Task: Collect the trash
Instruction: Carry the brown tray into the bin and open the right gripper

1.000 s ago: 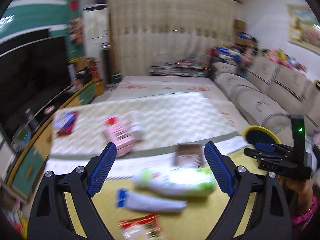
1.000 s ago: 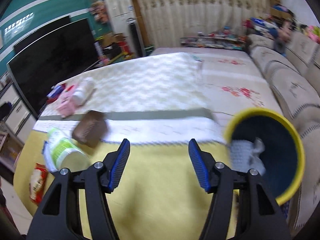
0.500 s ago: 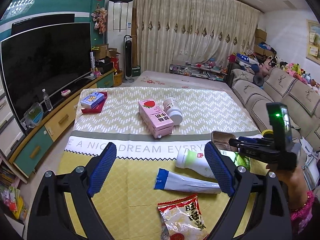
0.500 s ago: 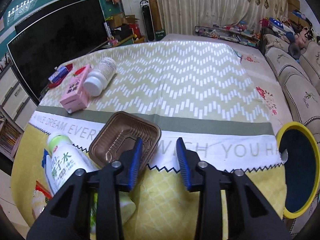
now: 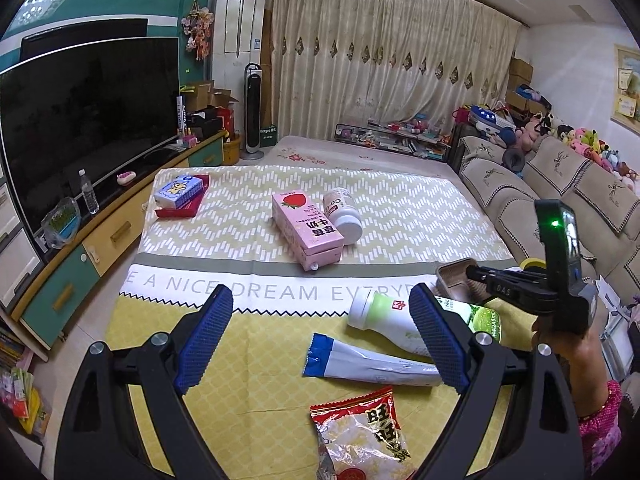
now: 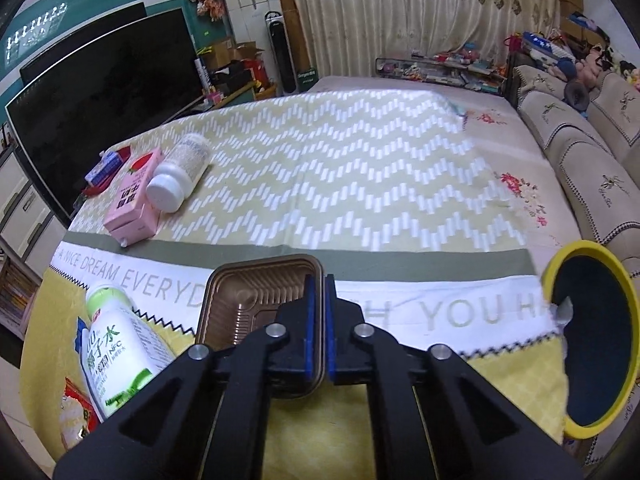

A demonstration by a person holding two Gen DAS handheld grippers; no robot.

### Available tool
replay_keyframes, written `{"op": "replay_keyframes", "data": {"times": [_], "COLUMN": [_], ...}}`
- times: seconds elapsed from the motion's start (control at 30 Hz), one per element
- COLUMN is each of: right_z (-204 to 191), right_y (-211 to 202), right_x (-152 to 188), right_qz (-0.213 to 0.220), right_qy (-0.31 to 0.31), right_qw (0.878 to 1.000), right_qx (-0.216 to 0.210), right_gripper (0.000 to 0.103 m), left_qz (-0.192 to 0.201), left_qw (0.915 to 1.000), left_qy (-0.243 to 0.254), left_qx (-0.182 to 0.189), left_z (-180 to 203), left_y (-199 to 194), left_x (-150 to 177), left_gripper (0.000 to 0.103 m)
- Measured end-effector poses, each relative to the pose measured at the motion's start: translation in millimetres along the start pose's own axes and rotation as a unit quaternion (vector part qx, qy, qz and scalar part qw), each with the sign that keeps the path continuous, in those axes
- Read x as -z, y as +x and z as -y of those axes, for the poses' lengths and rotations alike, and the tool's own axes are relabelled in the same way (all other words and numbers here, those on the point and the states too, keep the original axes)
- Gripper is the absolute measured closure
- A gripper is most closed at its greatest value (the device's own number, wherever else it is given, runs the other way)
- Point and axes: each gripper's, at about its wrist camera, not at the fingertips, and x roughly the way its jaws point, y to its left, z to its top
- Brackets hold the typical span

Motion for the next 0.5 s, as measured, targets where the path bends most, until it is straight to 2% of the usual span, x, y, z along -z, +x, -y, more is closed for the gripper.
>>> {"op": "replay_keyframes", "data": {"times": [0.17,0.5], "right_z": [24.5,118.2], "right_y": [-15.5,-56.6], "right_x": [0.1,12.6], "right_qz": [0.014,0.041], "right_qy": [0.019,0.094], "right_qw": [1.000,0.991], "right_qx": [0.017,0.083], "right_gripper": [0.099,0.099], "left_qz": [-0.005,-0.014], "left_qw": [1.0000,0.9998], "left_qy": [0.004,0.013], "left_qx": [0.005,0.011], "left_z": [5.3,17.5], "left_y": [5.2,12.6], "left_x": [0.4,1.8], "left_gripper": [0.014,0.014]}}
